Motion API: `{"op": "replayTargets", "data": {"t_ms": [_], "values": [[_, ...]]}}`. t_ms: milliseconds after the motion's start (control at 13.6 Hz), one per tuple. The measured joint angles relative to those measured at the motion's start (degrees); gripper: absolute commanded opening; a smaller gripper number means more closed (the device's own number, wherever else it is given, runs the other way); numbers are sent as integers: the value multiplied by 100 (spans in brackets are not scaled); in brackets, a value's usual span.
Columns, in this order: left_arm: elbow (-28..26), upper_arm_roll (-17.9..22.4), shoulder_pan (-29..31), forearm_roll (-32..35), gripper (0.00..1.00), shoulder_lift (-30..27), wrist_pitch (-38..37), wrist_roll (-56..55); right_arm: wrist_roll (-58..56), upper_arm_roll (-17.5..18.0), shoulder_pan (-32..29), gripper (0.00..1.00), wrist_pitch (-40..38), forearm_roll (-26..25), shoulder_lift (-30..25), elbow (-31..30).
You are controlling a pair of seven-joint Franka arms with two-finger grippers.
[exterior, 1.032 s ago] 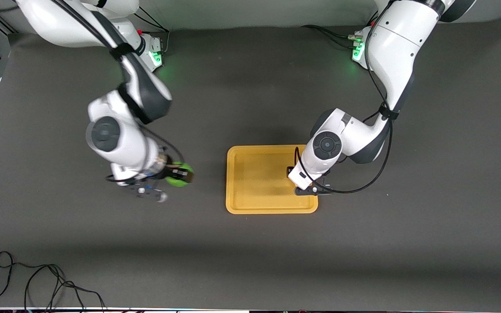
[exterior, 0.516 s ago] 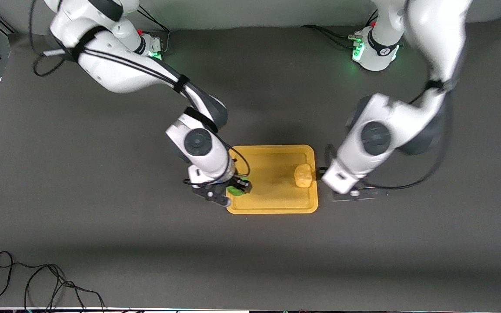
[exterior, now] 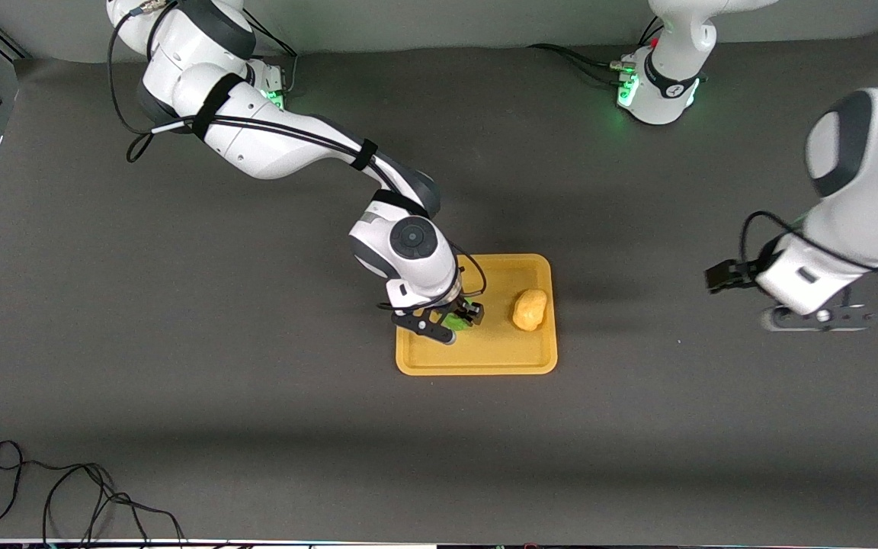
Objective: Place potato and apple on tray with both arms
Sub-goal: 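Lower the apple onto the tray while the left gripper withdraws, then open the right gripper and lift it away from the apple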
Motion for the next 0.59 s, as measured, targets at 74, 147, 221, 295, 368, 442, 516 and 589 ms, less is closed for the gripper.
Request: {"op": "replayTargets", "data": {"t_ms": [74, 147, 221, 295, 368, 442, 516, 589], "values": [[-8, 4, 165, -1, 100, -126, -34, 112, 0, 2, 1, 81, -1, -4, 13, 0], [-12, 5, 300, -2, 100, -231, -63, 244, 0, 3, 2, 100, -4, -6, 24, 1], [-11, 5, 391, -8, 100, -328, -155, 357, 0, 3, 3, 100, -5, -7, 34, 1], [-9, 5, 428, -13, 100, -430, -225, 408, 0, 3, 2, 100, -5, -10, 39, 1], [-7, -6, 428, -20, 100, -554, -257, 416, 0, 6, 3, 100, -13, -19, 39, 14], [0, -29, 426, -26, 100, -662, -278, 416, 0, 20, 3, 100, -106, -31, 33, 67], [37, -49, 421, -38, 100, -746, -342, 416, 0, 43, 1, 100, -329, -38, -1, 173], [94, -58, 416, -52, 100, -799, -405, 416, 0, 74, -25, 100, -544, -38, -112, 275]]}}
